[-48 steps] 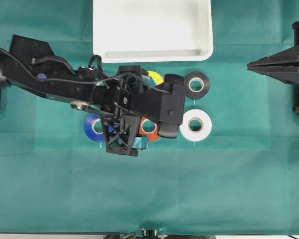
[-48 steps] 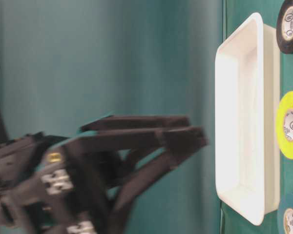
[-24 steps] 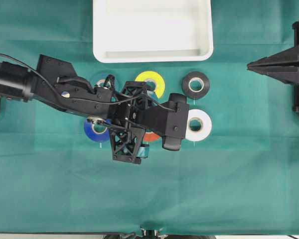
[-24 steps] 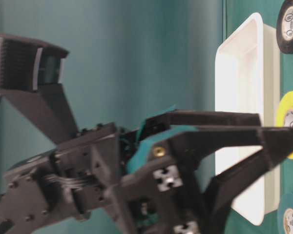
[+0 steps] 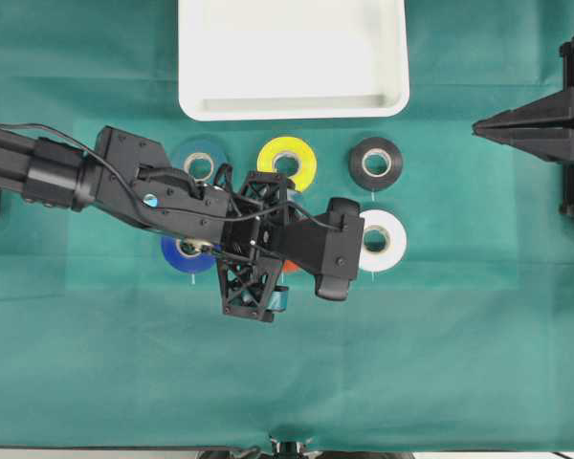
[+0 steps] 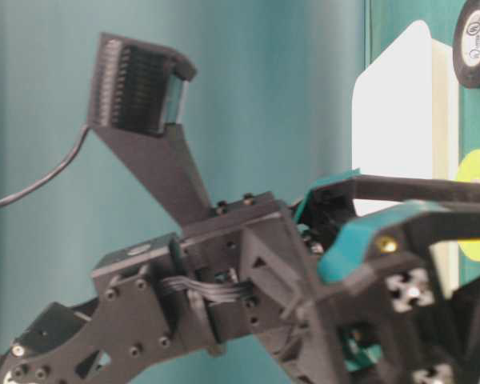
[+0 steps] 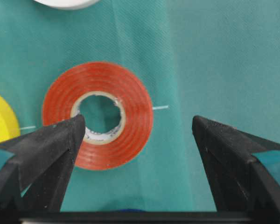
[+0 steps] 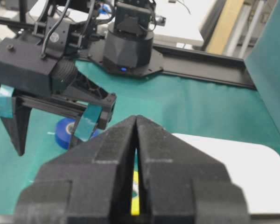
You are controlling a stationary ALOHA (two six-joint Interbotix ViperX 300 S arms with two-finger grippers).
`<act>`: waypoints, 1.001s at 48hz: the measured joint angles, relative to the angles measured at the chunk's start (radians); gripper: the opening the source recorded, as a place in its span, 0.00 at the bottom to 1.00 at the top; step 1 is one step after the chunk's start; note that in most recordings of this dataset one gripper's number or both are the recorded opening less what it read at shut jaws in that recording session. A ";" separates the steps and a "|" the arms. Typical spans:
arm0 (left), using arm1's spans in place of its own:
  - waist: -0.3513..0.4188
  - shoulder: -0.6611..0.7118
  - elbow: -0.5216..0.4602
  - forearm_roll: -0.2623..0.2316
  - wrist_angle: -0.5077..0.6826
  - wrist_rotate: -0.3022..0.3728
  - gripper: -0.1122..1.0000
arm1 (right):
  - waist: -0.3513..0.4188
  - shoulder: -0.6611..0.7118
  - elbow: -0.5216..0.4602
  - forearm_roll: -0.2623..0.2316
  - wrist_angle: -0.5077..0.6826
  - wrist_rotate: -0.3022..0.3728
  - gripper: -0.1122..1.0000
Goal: Place the tape from the fixed location into the white case.
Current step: 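Lower the left gripper with one finger into the orange roll's hole, then close the left gripper on the orange roll's inner rim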
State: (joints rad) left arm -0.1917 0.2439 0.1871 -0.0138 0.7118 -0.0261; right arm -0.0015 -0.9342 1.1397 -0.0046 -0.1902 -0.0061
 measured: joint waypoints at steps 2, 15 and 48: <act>0.000 0.003 0.000 -0.002 0.000 0.000 1.00 | 0.000 0.000 0.002 0.000 0.000 0.000 0.10; -0.002 0.020 0.009 0.000 -0.017 0.000 1.00 | 0.000 0.003 0.000 0.000 0.000 -0.002 0.10; -0.005 0.092 0.038 0.002 -0.075 0.000 1.00 | 0.000 0.008 0.000 -0.002 -0.002 -0.002 0.10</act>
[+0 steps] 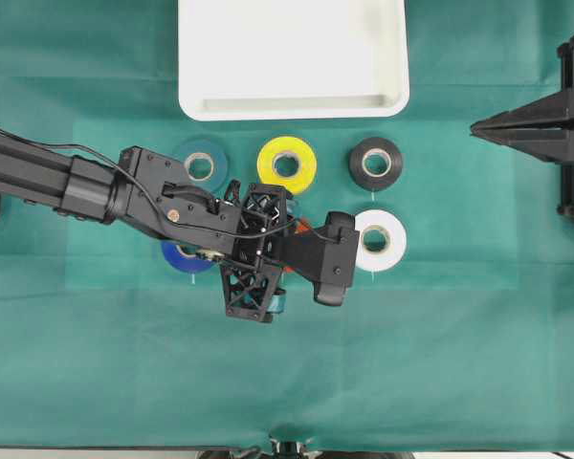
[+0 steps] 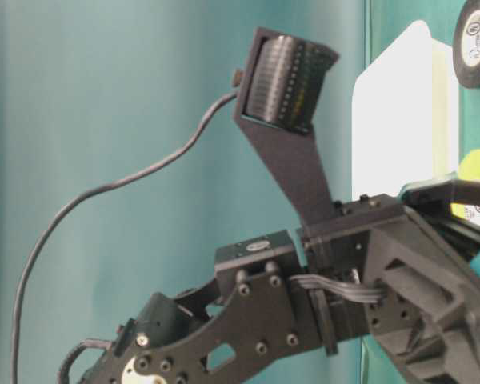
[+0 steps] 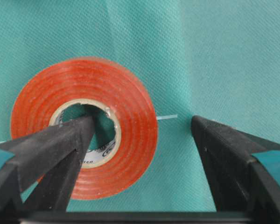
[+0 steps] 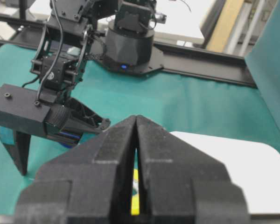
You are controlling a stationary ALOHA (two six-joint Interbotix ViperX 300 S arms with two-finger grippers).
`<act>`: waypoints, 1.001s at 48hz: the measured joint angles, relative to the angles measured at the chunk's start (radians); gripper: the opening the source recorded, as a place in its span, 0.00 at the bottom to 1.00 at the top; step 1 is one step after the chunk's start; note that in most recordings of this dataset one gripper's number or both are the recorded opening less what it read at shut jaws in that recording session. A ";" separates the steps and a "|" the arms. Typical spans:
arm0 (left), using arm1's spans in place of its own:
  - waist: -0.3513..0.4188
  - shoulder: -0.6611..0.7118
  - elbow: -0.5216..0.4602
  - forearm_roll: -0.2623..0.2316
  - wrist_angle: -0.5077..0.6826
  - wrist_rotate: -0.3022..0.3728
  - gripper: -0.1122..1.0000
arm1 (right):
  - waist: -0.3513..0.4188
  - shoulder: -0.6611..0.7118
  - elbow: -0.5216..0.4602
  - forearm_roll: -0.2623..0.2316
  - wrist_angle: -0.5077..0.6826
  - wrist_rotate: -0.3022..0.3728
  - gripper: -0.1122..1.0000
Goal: Place the tape from the fixed location into the white case.
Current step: 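Close the left gripper on the orange roll's inner rim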
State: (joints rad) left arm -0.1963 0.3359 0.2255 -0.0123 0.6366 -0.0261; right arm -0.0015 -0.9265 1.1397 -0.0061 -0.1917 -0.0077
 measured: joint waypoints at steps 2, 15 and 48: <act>0.000 0.002 0.002 0.000 -0.002 0.000 1.00 | 0.000 0.000 0.000 0.000 0.002 0.000 0.10; 0.000 0.002 0.003 -0.002 -0.005 0.000 1.00 | 0.000 0.002 0.000 0.000 0.002 -0.002 0.10; 0.000 0.000 0.005 0.002 -0.026 0.002 0.32 | 0.000 0.006 0.000 -0.002 0.002 -0.002 0.10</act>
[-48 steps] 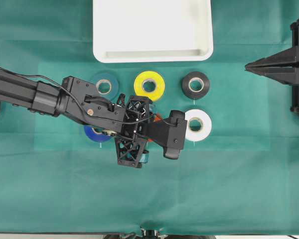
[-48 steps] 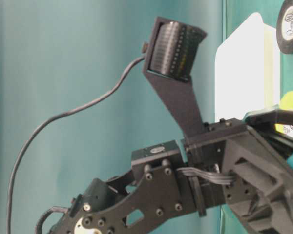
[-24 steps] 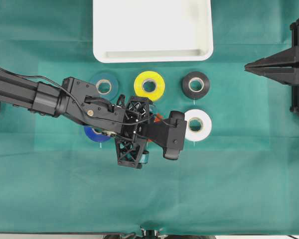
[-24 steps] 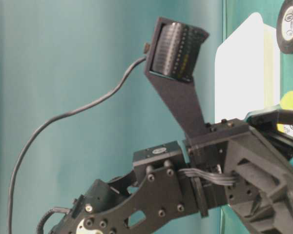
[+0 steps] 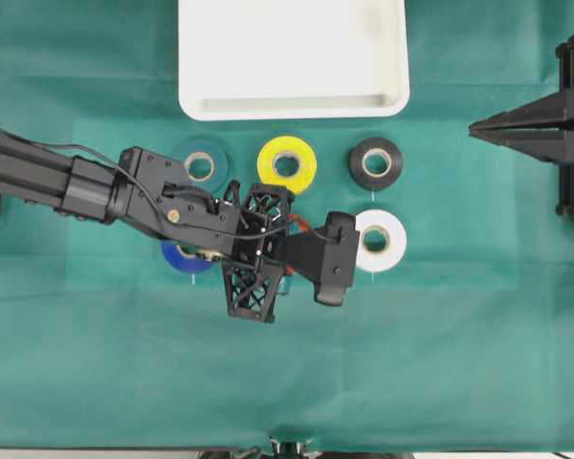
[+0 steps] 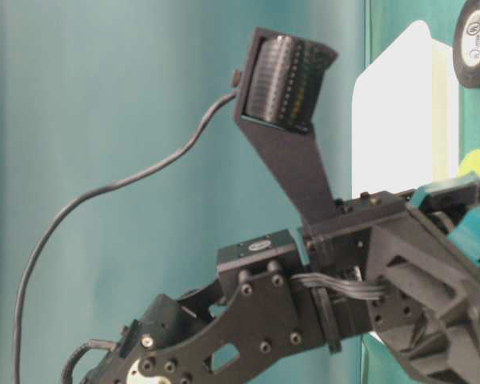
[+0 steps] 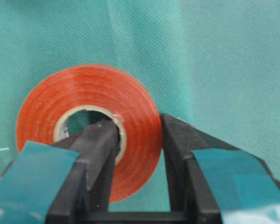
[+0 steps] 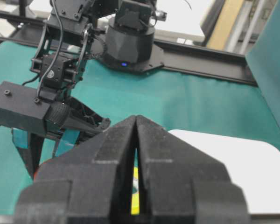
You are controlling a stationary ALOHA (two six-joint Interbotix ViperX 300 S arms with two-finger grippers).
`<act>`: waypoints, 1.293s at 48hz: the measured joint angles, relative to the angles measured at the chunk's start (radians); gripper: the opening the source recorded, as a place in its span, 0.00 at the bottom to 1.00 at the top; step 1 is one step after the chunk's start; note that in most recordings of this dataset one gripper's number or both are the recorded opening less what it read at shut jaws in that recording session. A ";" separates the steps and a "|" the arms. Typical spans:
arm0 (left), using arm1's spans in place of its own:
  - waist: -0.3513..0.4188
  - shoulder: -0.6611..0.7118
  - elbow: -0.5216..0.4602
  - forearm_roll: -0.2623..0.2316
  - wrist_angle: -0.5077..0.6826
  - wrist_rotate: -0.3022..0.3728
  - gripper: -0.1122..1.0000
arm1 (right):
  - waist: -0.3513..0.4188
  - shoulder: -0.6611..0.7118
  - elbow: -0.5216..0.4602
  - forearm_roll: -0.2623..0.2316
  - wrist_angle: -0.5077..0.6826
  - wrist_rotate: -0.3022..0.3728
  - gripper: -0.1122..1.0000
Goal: Place the tape from the fixed location into the white case.
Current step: 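Close the left gripper on the orange roll's inner rim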
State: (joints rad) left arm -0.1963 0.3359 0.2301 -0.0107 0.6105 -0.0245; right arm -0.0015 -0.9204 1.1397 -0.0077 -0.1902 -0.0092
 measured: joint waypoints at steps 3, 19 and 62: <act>0.000 0.002 0.000 0.000 0.000 -0.002 0.32 | -0.002 0.002 0.000 0.002 0.000 0.000 0.10; 0.000 0.002 0.000 0.000 0.006 0.000 0.32 | 0.000 0.002 0.000 0.000 -0.002 0.000 0.10; -0.006 -0.020 -0.018 0.000 0.080 0.005 0.32 | 0.000 0.002 0.000 0.000 0.000 0.000 0.10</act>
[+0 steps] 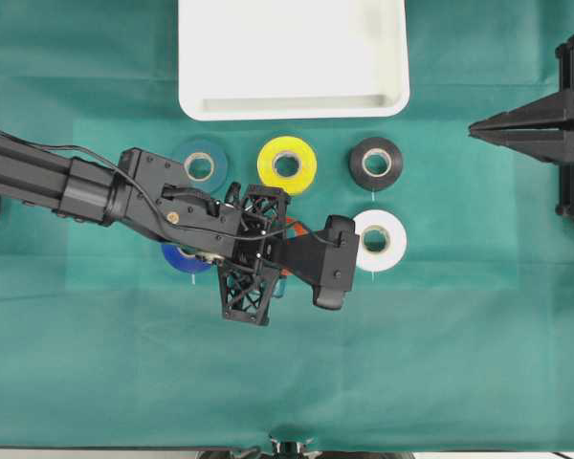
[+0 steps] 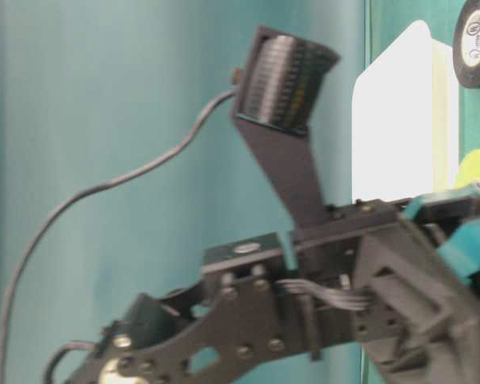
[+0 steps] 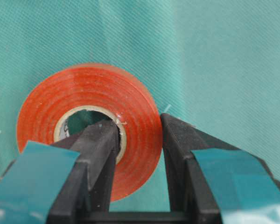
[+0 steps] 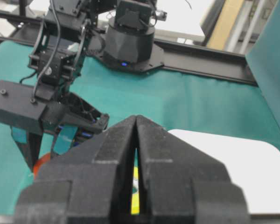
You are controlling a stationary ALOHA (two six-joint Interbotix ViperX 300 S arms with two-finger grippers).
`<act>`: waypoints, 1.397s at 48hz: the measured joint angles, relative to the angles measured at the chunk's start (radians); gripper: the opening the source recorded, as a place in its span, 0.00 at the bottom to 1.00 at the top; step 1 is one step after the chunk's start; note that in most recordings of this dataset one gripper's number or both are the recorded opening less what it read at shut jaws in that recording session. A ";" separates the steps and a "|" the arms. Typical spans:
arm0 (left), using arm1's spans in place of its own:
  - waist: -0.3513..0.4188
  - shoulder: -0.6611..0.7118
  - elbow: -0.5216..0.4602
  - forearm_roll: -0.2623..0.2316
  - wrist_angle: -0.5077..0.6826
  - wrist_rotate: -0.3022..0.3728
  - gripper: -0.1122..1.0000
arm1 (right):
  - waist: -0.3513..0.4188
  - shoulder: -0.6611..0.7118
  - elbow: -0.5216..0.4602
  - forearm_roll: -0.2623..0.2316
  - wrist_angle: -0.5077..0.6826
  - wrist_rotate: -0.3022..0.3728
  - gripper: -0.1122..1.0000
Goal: Place the tape from the fixed location into the white case.
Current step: 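Close the left gripper on the orange roll's inner rim, then lift the orange roll with the left gripper and carry it toward the tray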
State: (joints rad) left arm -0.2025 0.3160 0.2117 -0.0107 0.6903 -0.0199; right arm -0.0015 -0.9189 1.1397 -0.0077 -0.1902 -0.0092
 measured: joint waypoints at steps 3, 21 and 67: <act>-0.002 -0.017 -0.008 0.002 0.018 -0.002 0.32 | 0.000 0.000 0.000 0.000 -0.002 0.000 0.10; -0.002 -0.103 -0.098 0.003 0.158 0.002 0.32 | 0.000 0.000 0.000 0.000 0.002 0.000 0.10; -0.002 -0.261 -0.298 0.009 0.443 0.005 0.32 | 0.000 -0.002 0.000 0.002 0.015 -0.002 0.10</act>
State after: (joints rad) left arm -0.2040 0.0552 -0.0859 -0.0015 1.1336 -0.0153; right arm -0.0015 -0.9204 1.1397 -0.0061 -0.1749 -0.0107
